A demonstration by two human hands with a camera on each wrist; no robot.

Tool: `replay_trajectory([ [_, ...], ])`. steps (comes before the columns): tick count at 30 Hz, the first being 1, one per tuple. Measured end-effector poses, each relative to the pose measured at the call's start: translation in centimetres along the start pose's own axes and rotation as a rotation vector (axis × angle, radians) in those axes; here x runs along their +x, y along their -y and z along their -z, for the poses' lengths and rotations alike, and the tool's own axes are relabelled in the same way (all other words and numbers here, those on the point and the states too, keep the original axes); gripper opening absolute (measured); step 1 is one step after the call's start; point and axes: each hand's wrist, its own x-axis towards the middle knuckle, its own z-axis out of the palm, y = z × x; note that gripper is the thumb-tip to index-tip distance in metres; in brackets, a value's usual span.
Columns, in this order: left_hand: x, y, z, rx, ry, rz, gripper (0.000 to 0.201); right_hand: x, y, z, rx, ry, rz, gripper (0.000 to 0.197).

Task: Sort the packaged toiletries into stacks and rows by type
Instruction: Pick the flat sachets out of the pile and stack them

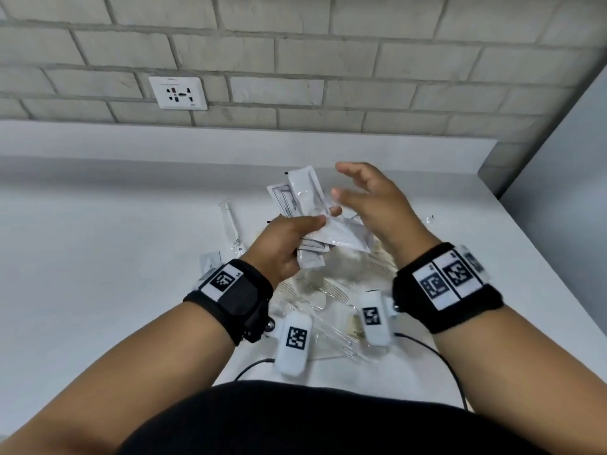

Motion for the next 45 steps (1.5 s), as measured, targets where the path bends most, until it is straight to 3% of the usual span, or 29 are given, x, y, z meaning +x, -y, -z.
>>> replay_trajectory([
  [2, 0.2, -0.7, 0.4, -0.046, 0.051, -0.006, 0.032, -0.2, -0.6, 1.4, -0.283, 0.193, -0.092, 0.050],
  [3, 0.3, -0.9, 0.5, -0.054, 0.052, -0.016, 0.031, -0.3, -0.9, 1.8, -0.357, 0.232, -0.129, 0.042],
  [5, 0.7, -1.2, 0.8, -0.043, -0.022, -0.031, 0.028, -0.3, -1.0, 2.6, -0.397, 0.148, -0.075, 0.022],
  [8, 1.0, -1.2, 1.1, -0.063, -0.026, 0.011, 0.030, -0.3, -0.6, 3.6, -0.140, -0.043, 0.146, 0.023],
  [12, 0.2, -1.0, 0.5, 0.003, 0.098, 0.085, 0.041, -0.7, -1.2, 2.7, -0.035, -0.085, 0.326, 0.047],
  [14, 0.0, -0.9, 0.2, 0.052, 0.164, 0.067, 0.053, -0.8, -2.2, 2.3, 0.034, -0.091, 0.335, 0.048],
  [17, -0.1, -0.9, 0.0, 0.116, 0.191, 0.053, 0.055, -0.7, -3.2, 2.2, 0.070, -0.118, 0.287, 0.036],
  [21, -0.5, -0.6, 0.2, 0.195, 0.098, -0.007, 0.035, -1.1, -3.6, 2.2, 0.067, -0.128, 0.262, 0.038],
  [24, -0.6, -0.5, 0.0, 0.216, 0.023, -0.051, 0.027, -0.7, -2.8, 2.6, 0.279, -0.269, 0.082, 0.024],
  [25, -0.5, -0.5, -0.1, 0.212, 0.001, -0.055, 0.024, -0.7, -2.5, 2.7, 0.336, -0.252, 0.005, 0.018],
  [29, -0.7, -0.3, -0.7, 0.238, 0.000, -0.053, 0.028, -0.8, -3.1, 1.6, 0.210, 0.029, -0.128, 0.039],
  [33, -0.8, -0.5, -0.4, 0.281, -0.055, -0.025, 0.024, 0.0, -2.4, 2.6, 0.420, -0.064, -0.149, 0.025],
  [36, -1.2, -0.7, -0.3, 0.418, 0.003, 0.013, 0.017, 0.0, -1.6, 2.5, 0.400, 0.071, -0.168, 0.029],
  [38, -1.3, -0.5, -0.4, 0.441, 0.016, 0.028, 0.012, -0.1, -1.3, 1.5, 0.307, 0.091, -0.127, 0.032],
  [41, -0.9, -0.5, -0.1, 0.272, -0.061, 0.019, 0.015, 0.5, -0.9, 1.7, 0.324, -0.070, 0.037, 0.027],
  [43, -0.7, -0.8, 0.6, 0.119, -0.120, 0.034, 0.025, 0.7, -0.8, 2.6, 0.178, -0.138, 0.269, 0.020],
  [45, -0.8, -1.5, 1.0, 0.051, -0.119, 0.027, 0.028, 0.2, -1.3, 3.0, -0.139, -0.084, 0.527, 0.025],
])
